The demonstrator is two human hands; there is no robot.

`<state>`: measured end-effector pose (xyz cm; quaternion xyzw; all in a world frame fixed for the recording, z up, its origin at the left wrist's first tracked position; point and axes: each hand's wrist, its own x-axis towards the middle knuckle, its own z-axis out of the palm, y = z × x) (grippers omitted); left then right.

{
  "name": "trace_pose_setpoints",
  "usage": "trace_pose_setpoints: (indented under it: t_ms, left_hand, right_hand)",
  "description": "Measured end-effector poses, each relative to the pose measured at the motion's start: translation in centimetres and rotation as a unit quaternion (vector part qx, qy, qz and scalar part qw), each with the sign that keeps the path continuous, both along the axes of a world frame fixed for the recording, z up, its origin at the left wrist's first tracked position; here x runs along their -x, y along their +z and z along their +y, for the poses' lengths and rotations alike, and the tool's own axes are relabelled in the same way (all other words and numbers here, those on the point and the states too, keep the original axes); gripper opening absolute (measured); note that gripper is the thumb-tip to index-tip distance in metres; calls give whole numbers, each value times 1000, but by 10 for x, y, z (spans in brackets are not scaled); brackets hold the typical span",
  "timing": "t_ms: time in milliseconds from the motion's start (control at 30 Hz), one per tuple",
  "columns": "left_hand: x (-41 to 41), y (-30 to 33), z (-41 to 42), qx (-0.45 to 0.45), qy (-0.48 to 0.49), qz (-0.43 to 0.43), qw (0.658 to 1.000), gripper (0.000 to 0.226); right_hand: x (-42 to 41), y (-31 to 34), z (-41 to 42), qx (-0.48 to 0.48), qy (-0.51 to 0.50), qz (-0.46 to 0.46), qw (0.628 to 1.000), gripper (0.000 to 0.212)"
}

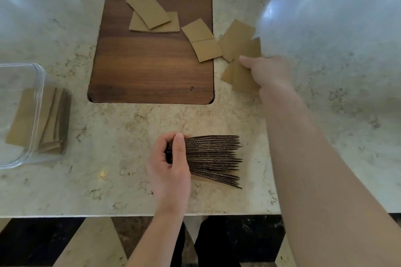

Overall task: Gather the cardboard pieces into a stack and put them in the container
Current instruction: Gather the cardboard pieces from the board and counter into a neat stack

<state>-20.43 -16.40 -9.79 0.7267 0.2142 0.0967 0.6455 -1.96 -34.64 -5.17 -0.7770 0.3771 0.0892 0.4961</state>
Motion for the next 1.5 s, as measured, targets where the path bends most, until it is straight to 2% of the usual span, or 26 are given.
trace_pose_setpoints:
  t_ms: [100, 200, 267, 367, 433, 600, 700, 767, 867, 1033, 1133, 1200, 1333, 1433, 1500]
  left_hand:
    - [0, 1, 1, -1, -9, 2, 1000, 24]
    - [-1, 2, 2, -9, -15, 4, 1000, 25]
    - [-1, 1, 2, -15, -14, 5, 1000, 24]
    - [0, 0, 1, -20, -15, 6, 1000, 23]
    - [0, 0, 2, -18, -17, 5, 1000, 24]
    - [-2, -1, 4, -16, -26, 12, 999, 24]
    - [-3, 0, 4, -13, -28, 14, 999, 23]
    - [-3, 0, 4, -16, -30, 18, 999, 23]
    - [-3, 1, 4, -27, -30, 16, 999, 22]
    - [-2, -2, 3, -31, -27, 15, 999, 23]
    - [-3, -2, 3, -27, -24, 5, 999, 23]
    - [-4, -1, 2, -31, -26, 0, 999, 23]
    - [-3, 0, 1, -25, -28, 18, 999, 23]
    - [-3, 0, 1, -29, -34, 15, 999, 22]
    - [-4, 0, 2, -37, -35, 11, 999, 22]
  right_hand:
    - [-8, -5, 26, 76, 6, 0, 997, 53]
    - [-11, -8, 31, 95, -14, -8, 995, 68]
    - [-13, -9, 28, 77, -21, -9, 997, 70]
    - [-13, -9, 16, 33, -39, -12, 999, 42]
    - [-8, -6, 5, -14, -72, -20, 997, 43]
    - [-6, 14, -11, -121, -114, -48, 985, 62]
    - [-4, 28, -11, -134, -116, -58, 982, 56]
    - [6, 34, -12, -136, -112, -66, 982, 40]
    - [17, 36, -19, -118, -105, -78, 984, 31]
    - [-21, 28, -14, -92, -90, -71, 989, 52]
    - [-43, 9, 7, -17, -18, -34, 999, 69]
    - [-53, -3, 21, 51, 33, -4, 998, 71]
    - [-56, -11, 35, 110, 51, 31, 992, 83]
    - [-54, -18, 33, 110, 46, -9, 993, 71]
    - [-53, -14, 32, 52, 8, -46, 998, 63]
